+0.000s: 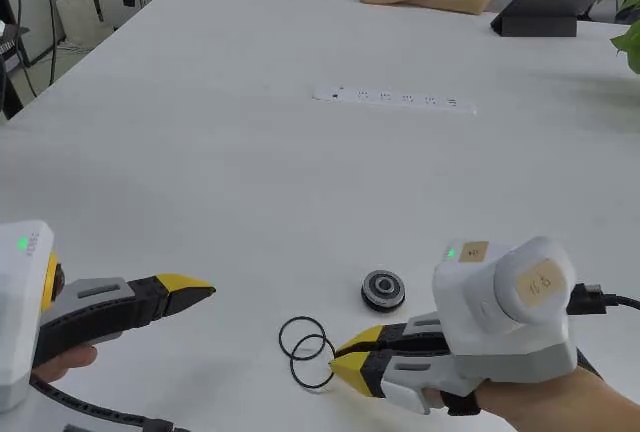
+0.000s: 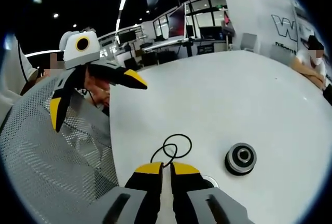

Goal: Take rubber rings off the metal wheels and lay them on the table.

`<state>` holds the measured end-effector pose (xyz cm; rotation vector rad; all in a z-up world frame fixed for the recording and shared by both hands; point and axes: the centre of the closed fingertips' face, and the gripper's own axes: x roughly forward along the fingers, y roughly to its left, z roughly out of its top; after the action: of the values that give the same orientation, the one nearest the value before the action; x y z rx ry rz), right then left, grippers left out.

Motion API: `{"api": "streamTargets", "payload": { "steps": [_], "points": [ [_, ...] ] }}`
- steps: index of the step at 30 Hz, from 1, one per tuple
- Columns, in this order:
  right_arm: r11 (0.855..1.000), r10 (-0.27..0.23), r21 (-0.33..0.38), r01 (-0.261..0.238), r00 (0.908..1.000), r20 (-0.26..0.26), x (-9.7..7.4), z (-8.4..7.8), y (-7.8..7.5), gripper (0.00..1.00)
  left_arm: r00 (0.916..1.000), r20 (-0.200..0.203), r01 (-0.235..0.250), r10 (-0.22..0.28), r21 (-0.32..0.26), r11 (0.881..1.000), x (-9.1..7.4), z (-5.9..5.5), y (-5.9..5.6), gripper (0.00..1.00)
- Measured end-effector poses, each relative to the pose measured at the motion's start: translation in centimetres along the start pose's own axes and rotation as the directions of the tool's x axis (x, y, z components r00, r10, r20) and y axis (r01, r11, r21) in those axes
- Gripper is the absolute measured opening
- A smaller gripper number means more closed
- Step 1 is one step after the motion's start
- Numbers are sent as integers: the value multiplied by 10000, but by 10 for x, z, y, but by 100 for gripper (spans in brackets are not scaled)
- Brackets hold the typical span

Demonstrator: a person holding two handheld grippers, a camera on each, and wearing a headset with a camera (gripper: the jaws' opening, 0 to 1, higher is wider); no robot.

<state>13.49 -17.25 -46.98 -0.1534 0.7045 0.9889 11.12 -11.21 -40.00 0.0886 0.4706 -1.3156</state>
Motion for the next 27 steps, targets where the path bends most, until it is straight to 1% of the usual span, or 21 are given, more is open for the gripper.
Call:
{"api": "streamTargets", "payload": {
  "steps": [4, 8, 9, 13, 16, 21, 27],
  "points": [
    [9997, -30, -254, 25, 9998, -179, 1, -1, 1, 8, 10000, -21, 16, -16, -12, 10000, 0, 0, 0, 90],
    [9977, -157, -669, 131, 9991, -389, 0, -3, 1, 8, 10000, -51, 20, -20, -31, 10000, 0, -2, 1, 90],
    [9967, -224, -787, 194, 9990, -377, 0, -2, 0, 9, 10000, -54, 6, -6, -39, 10000, 0, -2, 1, 90],
    [9968, -302, -745, 277, 9990, -315, -3, -1, -3, 10, 10000, -32, -29, 29, -64, 10000, -1, -2, 2, 90],
    [9969, -413, -682, 400, 9990, -174, -5, 3, -7, 10, 10000, -31, -27, 26, -72, 10000, -1, -2, 3, 90],
    [9972, -619, -415, 629, 9978, 250, -12, 12, -15, 10, 10000, -31, -5, 5, -62, 10000, -1, -2, 2, 90],
    [9955, -933, -75, 942, 9924, 803, -21, 25, -25, 10, 10000, -73, 22, -22, -34, 10000, -1, -3, 2, 90]
  ]
}}
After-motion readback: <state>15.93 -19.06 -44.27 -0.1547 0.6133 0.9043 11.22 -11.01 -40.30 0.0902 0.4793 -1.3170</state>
